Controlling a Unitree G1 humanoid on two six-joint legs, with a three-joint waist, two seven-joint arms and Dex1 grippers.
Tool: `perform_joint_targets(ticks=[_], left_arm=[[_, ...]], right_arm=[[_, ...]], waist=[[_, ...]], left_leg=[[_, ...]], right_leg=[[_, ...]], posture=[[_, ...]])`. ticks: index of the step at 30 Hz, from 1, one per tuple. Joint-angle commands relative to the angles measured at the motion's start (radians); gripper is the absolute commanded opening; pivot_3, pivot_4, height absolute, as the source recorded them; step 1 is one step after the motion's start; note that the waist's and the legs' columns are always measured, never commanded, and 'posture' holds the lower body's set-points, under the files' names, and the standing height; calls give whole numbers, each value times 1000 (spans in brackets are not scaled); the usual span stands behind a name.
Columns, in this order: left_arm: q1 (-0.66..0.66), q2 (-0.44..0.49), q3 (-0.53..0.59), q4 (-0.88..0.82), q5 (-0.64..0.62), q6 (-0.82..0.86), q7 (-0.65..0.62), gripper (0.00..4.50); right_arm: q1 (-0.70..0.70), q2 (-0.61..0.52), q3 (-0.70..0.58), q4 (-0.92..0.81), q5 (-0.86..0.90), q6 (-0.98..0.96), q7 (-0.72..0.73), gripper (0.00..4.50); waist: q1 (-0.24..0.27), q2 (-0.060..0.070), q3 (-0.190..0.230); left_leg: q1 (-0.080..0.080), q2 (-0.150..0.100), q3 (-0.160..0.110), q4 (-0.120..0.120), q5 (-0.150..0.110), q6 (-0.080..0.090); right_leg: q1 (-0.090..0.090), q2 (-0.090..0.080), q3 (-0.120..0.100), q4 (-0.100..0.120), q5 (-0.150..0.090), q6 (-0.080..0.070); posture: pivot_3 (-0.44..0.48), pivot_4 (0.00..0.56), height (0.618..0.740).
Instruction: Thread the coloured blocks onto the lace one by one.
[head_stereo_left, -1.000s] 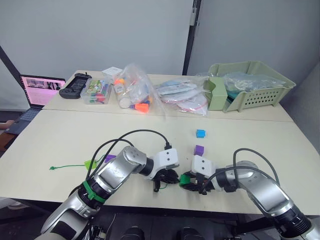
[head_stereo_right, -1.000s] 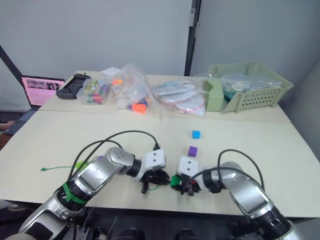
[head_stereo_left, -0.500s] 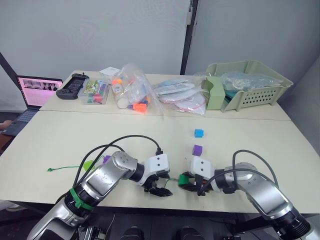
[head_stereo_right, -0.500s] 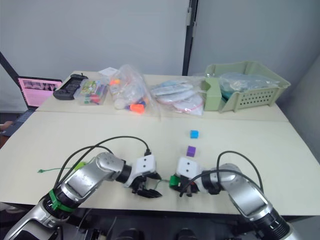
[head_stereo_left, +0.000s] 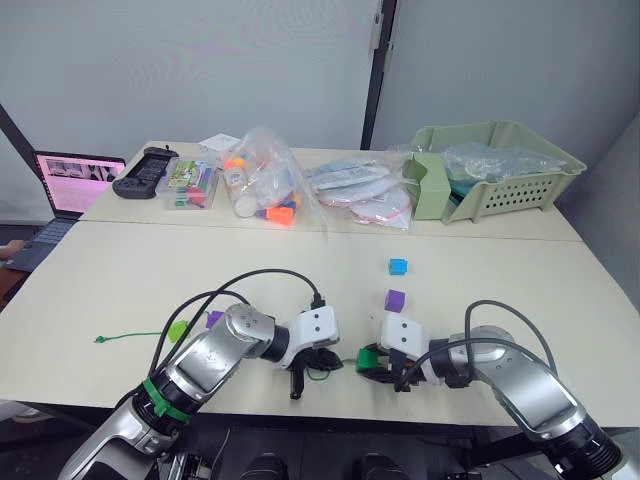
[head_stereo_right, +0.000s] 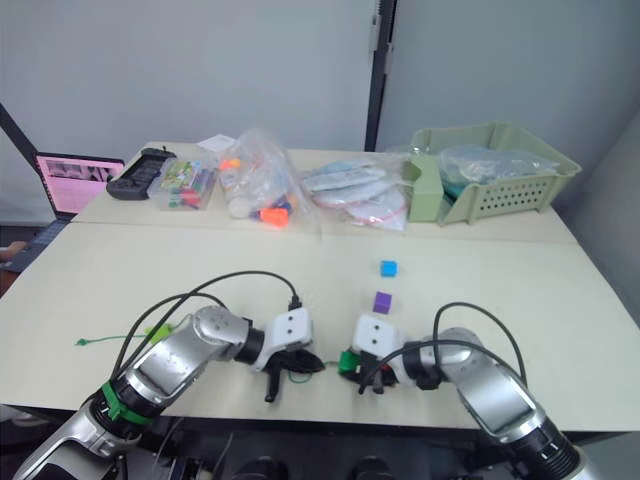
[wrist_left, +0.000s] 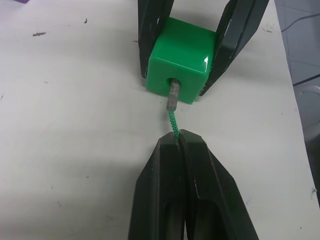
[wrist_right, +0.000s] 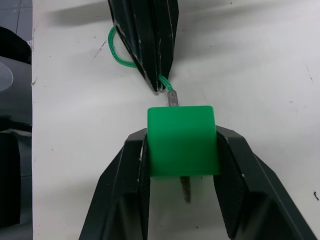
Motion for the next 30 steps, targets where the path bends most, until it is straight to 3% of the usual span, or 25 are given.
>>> perform_joint_targets(ticks=[1, 11, 16, 17, 19, 26, 29, 30], left_arm=[[-30, -27, -7, 5, 8, -31, -4, 0], [-98, -131, -69, 81, 59, -100, -2, 0], [-99, -137, -52, 88, 60, -84, -15, 0], [-97, -139, -44, 88, 59, -78, -12, 270], [-97, -129, -37, 77, 52, -78, -30, 836], [-126, -80, -21, 30, 33, -74, -82, 3134], [-141, -90, -54, 50, 59, -89, -81, 4085], [-143, -94, -62, 60, 64, -91, -80, 4085]], right_arm=[[16, 0, -7, -12, -6, 13, -30, 1190], [12, 9, 10, -21, -9, 17, -31, 1190], [5, 8, 11, -22, -4, 35, -27, 1190], [6, 9, 6, -22, -2, 36, -31, 1190], [8, 12, -8, -24, -2, 29, -41, 2255], [68, -46, -149, -146, 91, 83, -37, 4500], [120, -92, -202, -180, 118, 75, -24, 4500], [135, -103, -212, -187, 124, 72, -20, 4500]], waist=[[3, 0, 0], [3, 0, 0], [3, 0, 0], [3, 0, 0], [4, 0, 0], [8, 0, 0], [12, 0, 0], [12, 0, 0]], left_leg=[[0, 0, 0, 0, 0, 0], [0, -1, 0, 0, 0, 0], [0, -1, 0, 0, 0, 0], [0, -1, 0, 0, 0, 0], [0, -1, 0, 0, 0, 0], [-9, -1, 0, 0, 0, 0], [-12, -2, 0, 1, 0, 0], [-13, -3, 0, 1, 0, 0]], right_leg=[[0, 0, 0, 0, 0, 0], [0, 0, 0, 0, 0, 0], [1, 0, 0, -1, 0, 1], [1, 0, 0, -1, 0, 1], [0, 0, 0, -1, 0, 1], [-7, -1, 0, -1, 4, -6], [-10, -2, 0, 0, 4, -5], [-10, -2, 0, -1, 4, -5]], posture=[[0, 150, 740], [0, 150, 740], [0, 150, 740], [0, 150, 740], [0, 150, 740], [0, 150, 740], [0, 150, 740], [0, 150, 740]])
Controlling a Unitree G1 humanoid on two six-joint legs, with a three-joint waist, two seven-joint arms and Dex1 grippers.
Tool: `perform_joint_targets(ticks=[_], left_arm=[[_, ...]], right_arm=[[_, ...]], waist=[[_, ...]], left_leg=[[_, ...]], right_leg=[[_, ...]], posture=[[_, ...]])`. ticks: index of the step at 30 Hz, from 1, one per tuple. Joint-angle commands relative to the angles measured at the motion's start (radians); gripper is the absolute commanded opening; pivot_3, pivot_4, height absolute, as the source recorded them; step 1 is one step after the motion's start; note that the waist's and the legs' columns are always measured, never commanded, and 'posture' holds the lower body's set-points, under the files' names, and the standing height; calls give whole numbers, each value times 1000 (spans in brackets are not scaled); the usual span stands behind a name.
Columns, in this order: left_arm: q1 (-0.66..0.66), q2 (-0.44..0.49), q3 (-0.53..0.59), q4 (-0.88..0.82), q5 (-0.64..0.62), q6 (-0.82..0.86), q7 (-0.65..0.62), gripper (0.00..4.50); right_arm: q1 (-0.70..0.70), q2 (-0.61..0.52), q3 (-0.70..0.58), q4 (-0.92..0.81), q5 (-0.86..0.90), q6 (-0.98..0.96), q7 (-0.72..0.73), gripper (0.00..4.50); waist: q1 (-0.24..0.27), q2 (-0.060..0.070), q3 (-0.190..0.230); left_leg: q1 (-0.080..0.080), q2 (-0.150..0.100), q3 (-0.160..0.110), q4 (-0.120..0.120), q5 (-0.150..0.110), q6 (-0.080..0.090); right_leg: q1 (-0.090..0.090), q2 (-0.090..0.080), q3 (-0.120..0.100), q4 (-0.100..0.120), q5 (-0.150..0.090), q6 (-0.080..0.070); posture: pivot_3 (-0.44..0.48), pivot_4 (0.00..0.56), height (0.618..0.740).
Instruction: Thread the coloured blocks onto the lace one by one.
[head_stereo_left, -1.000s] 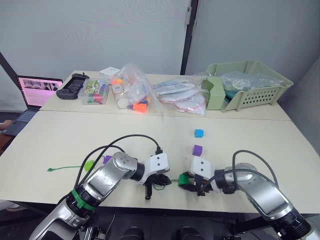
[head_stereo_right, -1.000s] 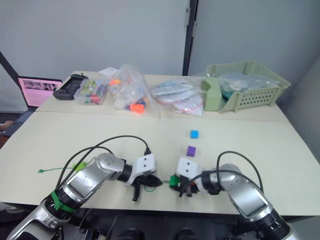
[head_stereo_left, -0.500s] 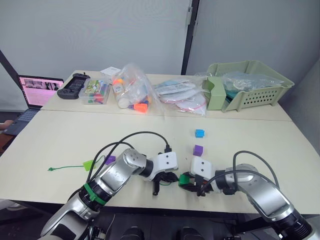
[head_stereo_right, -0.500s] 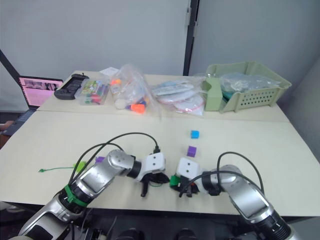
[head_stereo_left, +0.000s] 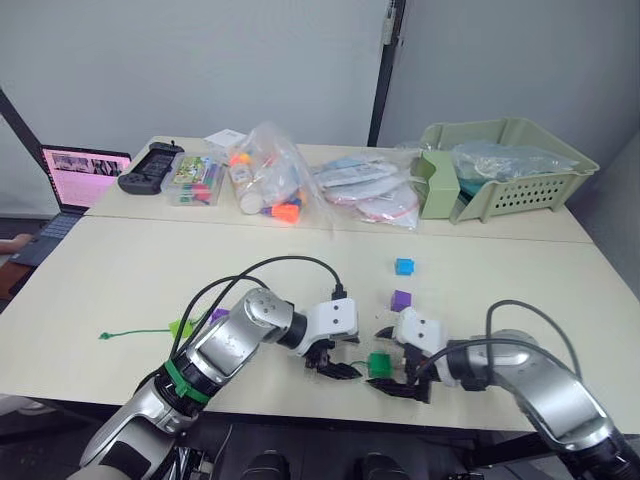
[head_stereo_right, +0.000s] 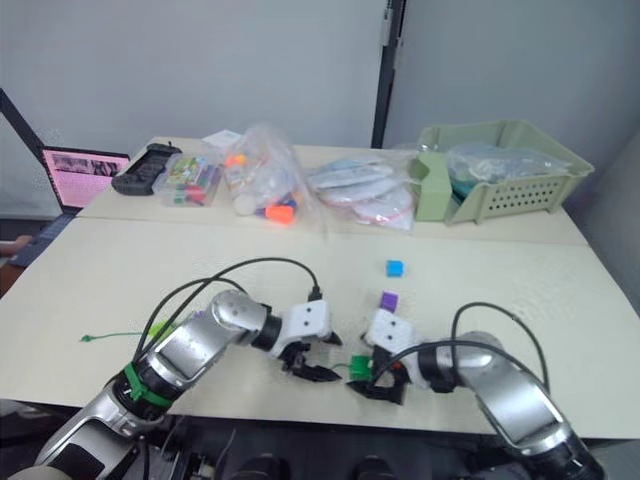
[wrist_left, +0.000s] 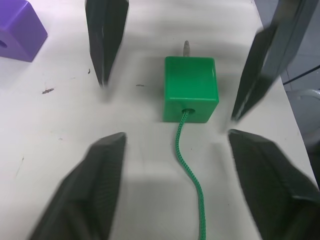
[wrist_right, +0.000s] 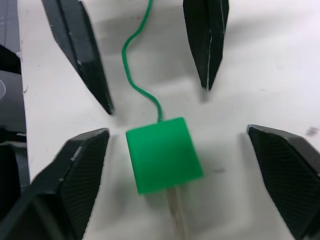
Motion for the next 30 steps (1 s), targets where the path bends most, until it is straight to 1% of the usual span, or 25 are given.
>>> perform_joint_targets(ticks=[1, 4, 8, 11, 15, 20, 22, 26, 30], left_arm=[[-26, -24, -28, 0, 22, -25, 0, 4085], [-34, -53, -41, 20, 31, -32, 11, 4085], [-31, -110, -63, 66, 55, -49, 40, 4085], [-19, -121, -73, 77, 64, -53, 41, 4085], [-9, -121, -59, 71, 51, -60, 38, 2904], [-8, -118, -57, 65, 50, -65, 36, 1253], [-8, -116, -60, 61, 50, -73, 29, 1193], [-6, -110, -63, 56, 52, -75, 23, 1193], [-10, -110, -63, 60, 53, -82, 20, 1193]], right_arm=[[51, -49, -66, -52, 38, -18, 22, 4500], [81, -83, -78, -36, 35, -45, 29, 4500], [70, -91, -68, 2, 32, -77, 32, 4500], [65, -92, -58, 16, 26, -93, 34, 4500], [64, -93, -49, 27, 21, -111, 39, 4500], [62, -87, -40, 39, 14, -129, 39, 4500], [62, -86, -32, 49, 11, -139, 41, 4500], [69, -96, -14, 79, -12, -176, 47, 3381], [74, -97, -11, 111, -27, -206, 53, 1986]], waist=[[2, 0, 0], [1, 0, 0], [-5, 0, 0], [-5, 0, 0], [-4, 0, 0], [-4, 0, 0], [-4, 0, 0], [-4, 0, 0], [-4, 0, 0]], left_leg=[[0, -1, 0, 0, 0, 0], [0, -1, 0, 0, 0, 0], [0, 0, 0, 0, 0, 0], [0, 0, 0, 0, 0, 0], [0, 0, 0, 0, 0, 0], [0, -1, 0, 0, 0, 0], [0, -1, 0, 1, 0, 0], [0, -1, 0, 1, 0, 0], [0, -1, 0, 1, 0, 0]], right_leg=[[0, 0, 0, 0, 0, 0], [0, 0, 0, 0, 0, 0], [0, 0, 0, 0, 0, 0], [0, 0, 0, 0, 0, 0], [0, 0, 0, 0, 0, 0], [0, 0, 0, 0, 0, 0], [0, 0, 0, 0, 0, 0], [0, 0, 0, 0, 0, 0], [0, 0, 0, 1, 0, 0]], posture=[[0, 150, 740], [0, 150, 740], [0, 150, 740], [0, 150, 740], [0, 150, 740], [0, 150, 740], [0, 150, 740], [0, 150, 740], [0, 150, 740]])
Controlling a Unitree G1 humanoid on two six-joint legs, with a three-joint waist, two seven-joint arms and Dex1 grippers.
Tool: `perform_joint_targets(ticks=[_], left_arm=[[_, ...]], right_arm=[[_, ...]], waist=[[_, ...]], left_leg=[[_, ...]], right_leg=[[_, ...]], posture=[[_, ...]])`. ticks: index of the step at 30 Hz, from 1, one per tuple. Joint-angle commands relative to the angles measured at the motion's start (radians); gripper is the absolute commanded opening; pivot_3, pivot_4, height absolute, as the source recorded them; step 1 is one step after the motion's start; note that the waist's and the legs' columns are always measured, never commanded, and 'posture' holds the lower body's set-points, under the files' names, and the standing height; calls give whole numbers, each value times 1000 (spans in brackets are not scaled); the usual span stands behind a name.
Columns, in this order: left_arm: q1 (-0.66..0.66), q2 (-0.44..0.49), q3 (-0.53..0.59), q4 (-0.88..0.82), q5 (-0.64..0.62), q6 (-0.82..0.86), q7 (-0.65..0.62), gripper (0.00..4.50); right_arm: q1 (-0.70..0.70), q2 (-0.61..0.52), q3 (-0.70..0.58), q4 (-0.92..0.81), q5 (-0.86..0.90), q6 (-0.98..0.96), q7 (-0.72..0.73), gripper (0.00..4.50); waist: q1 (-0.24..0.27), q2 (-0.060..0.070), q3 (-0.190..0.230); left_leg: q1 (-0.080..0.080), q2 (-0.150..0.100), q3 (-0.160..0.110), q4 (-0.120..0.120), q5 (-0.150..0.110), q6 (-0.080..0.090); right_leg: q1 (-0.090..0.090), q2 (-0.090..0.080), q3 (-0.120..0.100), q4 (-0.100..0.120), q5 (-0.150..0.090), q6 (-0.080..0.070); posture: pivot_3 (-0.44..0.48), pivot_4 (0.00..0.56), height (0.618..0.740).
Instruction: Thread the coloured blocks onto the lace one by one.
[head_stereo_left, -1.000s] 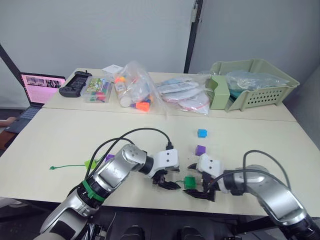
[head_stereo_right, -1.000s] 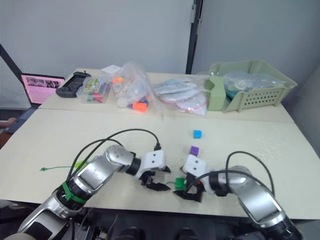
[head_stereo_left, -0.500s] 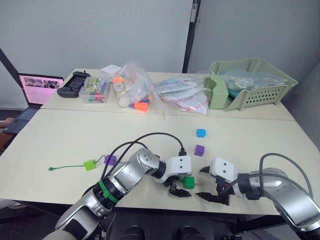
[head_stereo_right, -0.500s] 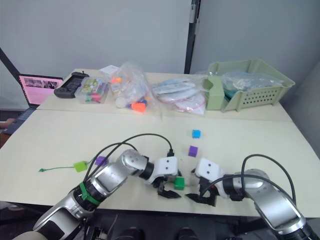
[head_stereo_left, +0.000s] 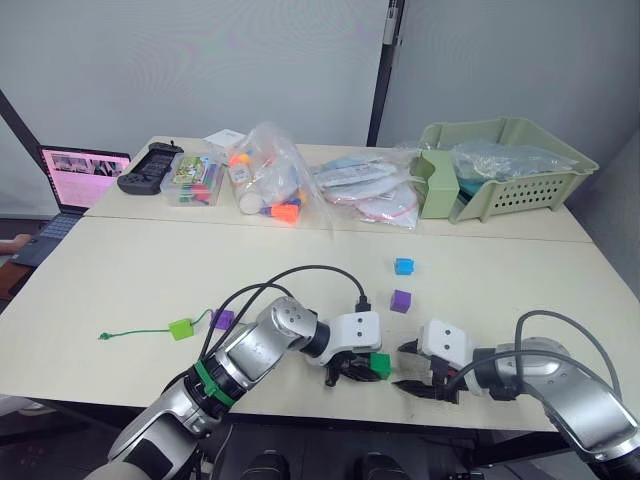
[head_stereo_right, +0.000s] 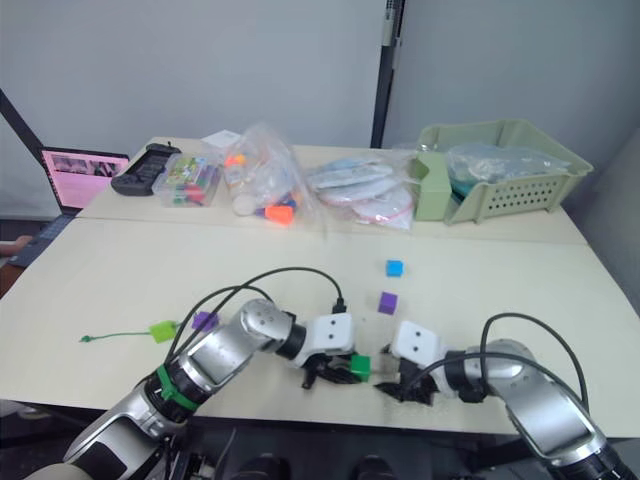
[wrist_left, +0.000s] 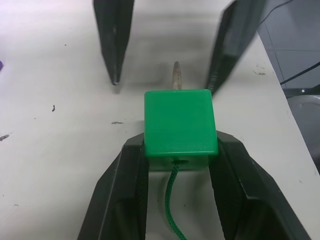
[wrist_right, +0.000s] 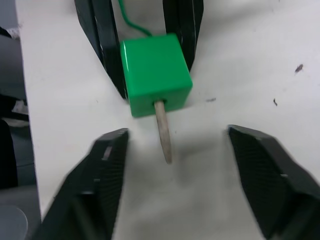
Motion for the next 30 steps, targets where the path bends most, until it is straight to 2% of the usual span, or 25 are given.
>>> perform_joint_targets(ticks=[1, 6, 10, 17, 21, 26, 29, 30], left_arm=[[-2, -5, 9, -29, -3, -18, -7, 1193], [2, 10, 14, -24, 0, -32, -14, 1193], [23, 83, 57, -16, 0, -55, -26, 1193], [116, 383, 197, 56, 2, -226, -123, 1193], [130, 574, 272, 329, 71, -500, -140, 1193], [107, 632, 294, 504, 105, -673, -155, 1193], [128, 632, 346, 469, 32, -666, -215, 1193], [134, 629, 361, 450, 16, -654, -226, 1693]], right_arm=[[0, -8, -6, 3, -10, -34, 7, 1638], [-8, -7, -1, 9, -15, -51, 13, 34], [-28, -7, 3, 17, -14, -65, 23, 0], [-62, -15, 1, 2, -5, -56, 44, 0], [-85, -21, 13, 19, -12, -66, 64, 0], [-103, -14, 26, 37, -21, -75, 78, 0], [-118, -8, 35, 51, -27, -81, 82, 0], [-124, -6, 38, 56, -28, -82, 82, 0]], waist=[[0, 0, 0], [0, 0, 0], [-3, 0, 0], [-27, 0, 0], [-35, 0, 0], [-33, 2, -1], [-30, 3, -2], [-31, 2, -2]], left_leg=[[0, 0, 0, 0, 0, 0], [0, 0, 0, 0, 0, 0], [0, 0, 0, 0, 0, 0], [3, 5, 0, -2, 0, 0], [7, 7, 1, -2, 0, 0], [19, 8, 4, -10, 0, 0], [19, 8, 5, -12, 0, 0], [18, 8, 5, -12, 0, 0]], right_leg=[[0, 0, 0, 0, 0, 0], [0, 0, 0, 0, 0, 0], [0, 0, 0, 0, 0, 0], [0, 4, 1, 1, 2, -3], [1, 6, 1, 2, 2, -4], [7, 6, 3, 1, 0, -5], [8, 6, 3, 1, -2, -3], [7, 6, 3, 1, -1, -5]], posture=[[0, 150, 740], [0, 150, 740], [0, 150, 740], [0, 150, 740], [0, 150, 740], [0, 150, 740], [0, 150, 740], [0, 150, 740]])
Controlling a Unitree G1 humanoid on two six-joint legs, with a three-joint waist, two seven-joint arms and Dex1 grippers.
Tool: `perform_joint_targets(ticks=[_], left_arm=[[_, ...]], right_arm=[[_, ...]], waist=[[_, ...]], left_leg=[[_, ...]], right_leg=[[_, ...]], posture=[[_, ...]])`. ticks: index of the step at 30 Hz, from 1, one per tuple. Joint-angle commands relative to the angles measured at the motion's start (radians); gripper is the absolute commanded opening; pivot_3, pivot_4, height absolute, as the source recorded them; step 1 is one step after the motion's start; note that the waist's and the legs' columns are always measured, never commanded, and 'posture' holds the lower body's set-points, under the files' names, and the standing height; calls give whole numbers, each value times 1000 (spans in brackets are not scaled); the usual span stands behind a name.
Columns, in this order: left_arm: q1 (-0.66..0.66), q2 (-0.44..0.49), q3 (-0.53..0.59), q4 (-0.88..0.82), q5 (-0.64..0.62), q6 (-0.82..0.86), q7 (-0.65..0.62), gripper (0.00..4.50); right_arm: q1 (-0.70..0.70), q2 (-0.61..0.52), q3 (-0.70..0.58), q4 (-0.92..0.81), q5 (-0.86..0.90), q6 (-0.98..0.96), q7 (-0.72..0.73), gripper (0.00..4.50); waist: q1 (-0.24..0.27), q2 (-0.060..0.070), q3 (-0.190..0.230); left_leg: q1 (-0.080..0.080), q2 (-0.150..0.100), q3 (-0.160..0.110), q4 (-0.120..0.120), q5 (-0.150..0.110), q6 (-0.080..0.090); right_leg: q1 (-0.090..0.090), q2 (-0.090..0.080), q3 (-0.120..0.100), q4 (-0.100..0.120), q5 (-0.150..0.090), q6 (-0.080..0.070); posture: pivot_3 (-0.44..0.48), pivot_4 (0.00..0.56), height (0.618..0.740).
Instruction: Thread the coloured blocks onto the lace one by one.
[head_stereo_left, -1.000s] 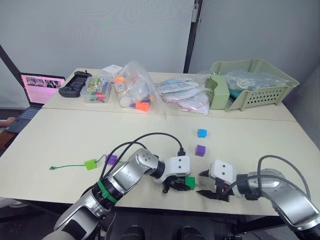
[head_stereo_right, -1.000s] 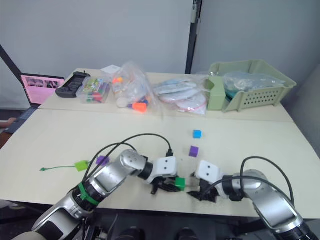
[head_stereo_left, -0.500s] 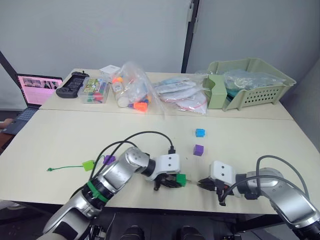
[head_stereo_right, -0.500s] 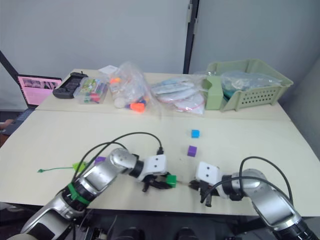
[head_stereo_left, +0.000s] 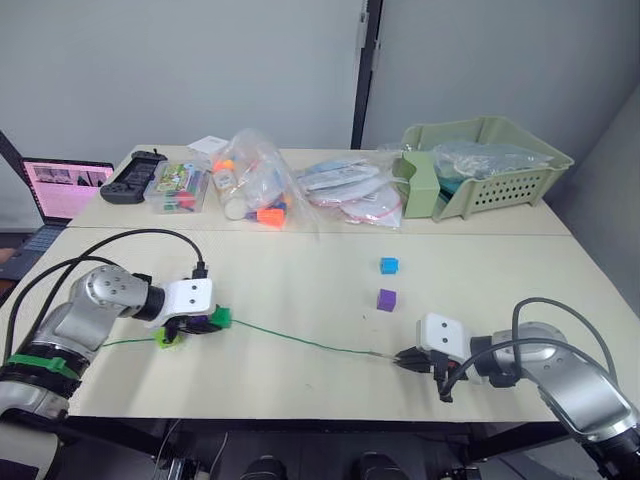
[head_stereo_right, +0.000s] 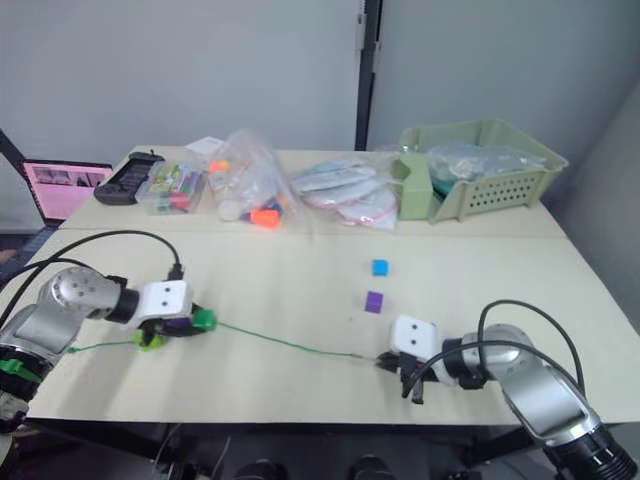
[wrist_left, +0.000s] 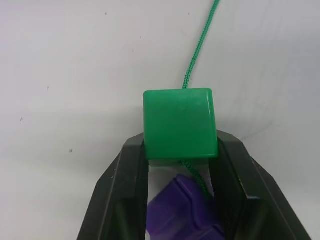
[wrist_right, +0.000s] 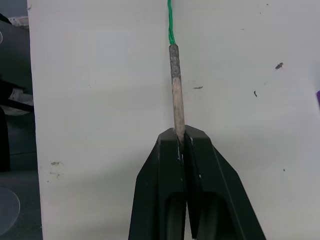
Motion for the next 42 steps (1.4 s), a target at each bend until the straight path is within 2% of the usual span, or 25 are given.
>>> perform_joint_targets(ticks=[1, 7, 8, 12, 15, 18, 21, 27, 30, 41, 42], left_arm=[[35, 7, 18, -23, -12, 40, -56, 2214], [5, -25, 67, -164, -94, 212, -114, 4241], [-8, -39, 68, -233, -134, 279, -130, 4467], [-30, -126, 50, -459, -243, 488, -123, 4467], [-30, -254, -8, -555, -230, 575, -24, 4467], [-15, -379, -92, -581, -167, 579, 73, 4467], [-10, -448, -153, -566, -115, 551, 117, 4467], [-24, -485, -197, -497, -67, 501, 120, 4467], [-22, -493, -186, -492, -79, 508, 116, 3668], [-30, -509, -187, -467, -68, 494, 119, 39], [-31, -509, -186, -465, -68, 494, 118, 39]], right_arm=[[-24, 3, -1, -2, -9, -19, 5, 0], [-47, 15, 19, -10, -10, -3, 8, 0], [-58, 22, 29, -8, -13, 2, 6, 0], [-95, 45, 59, 0, -24, 18, 2, 0], [-125, 70, 88, 1, -31, 34, -5, 0], [-150, 92, 110, 9, -42, 51, -15, 0], [-157, 100, 123, 7, -48, 56, -17, 0], [-166, 111, 127, 12, -55, 59, -13, 0], [-164, 112, 127, 7, -55, 61, -13, 0], [-157, 114, 127, -3, -56, 67, -17, 0], [-157, 114, 127, -4, -55, 68, -17, 0]], waist=[[-1, 0, 0], [6, -1, 1], [8, -2, 1], [19, -2, 1], [25, -2, 1], [27, -2, 1], [27, -2, 1], [27, -2, 1], [27, -2, 1], [29, -2, 1], [29, -2, 1]], left_leg=[[-1, 0, 0, 0, 0, 0], [-11, -2, 0, 0, 0, 0], [-11, -3, 0, 1, 0, 0], [-14, -3, -1, 5, 0, 0], [-15, -3, -1, 6, 0, 0], [-15, -4, -2, 8, 0, 0], [-16, -4, -2, 10, 0, 0], [-14, -4, -2, 12, 0, 0], [-15, -4, -2, 12, 0, 0], [-15, -5, -2, 12, 0, 0], [-15, -5, -3, 12, 0, 0]], right_leg=[[-1, 0, 0, 0, 1, -2], [-10, -2, 0, 2, 1, -2], [-11, -2, 0, 2, 1, -2], [-11, -3, -2, 2, 2, 0], [-10, -3, -1, 2, 2, 0], [-10, -3, -2, 2, 2, 1], [-10, -3, -2, 4, 2, 1], [-10, -3, -1, 8, 2, 1], [-10, -3, -1, 7, 2, 1], [-10, -3, -1, 7, 2, 1], [-10, -3, -1, 7, 2, 1]], posture=[[0, 150, 740], [0, 150, 740], [0, 150, 740], [0, 150, 740], [0, 150, 740], [0, 150, 740], [0, 150, 740], [0, 150, 740], [0, 150, 740], [0, 150, 740], [0, 150, 740]])
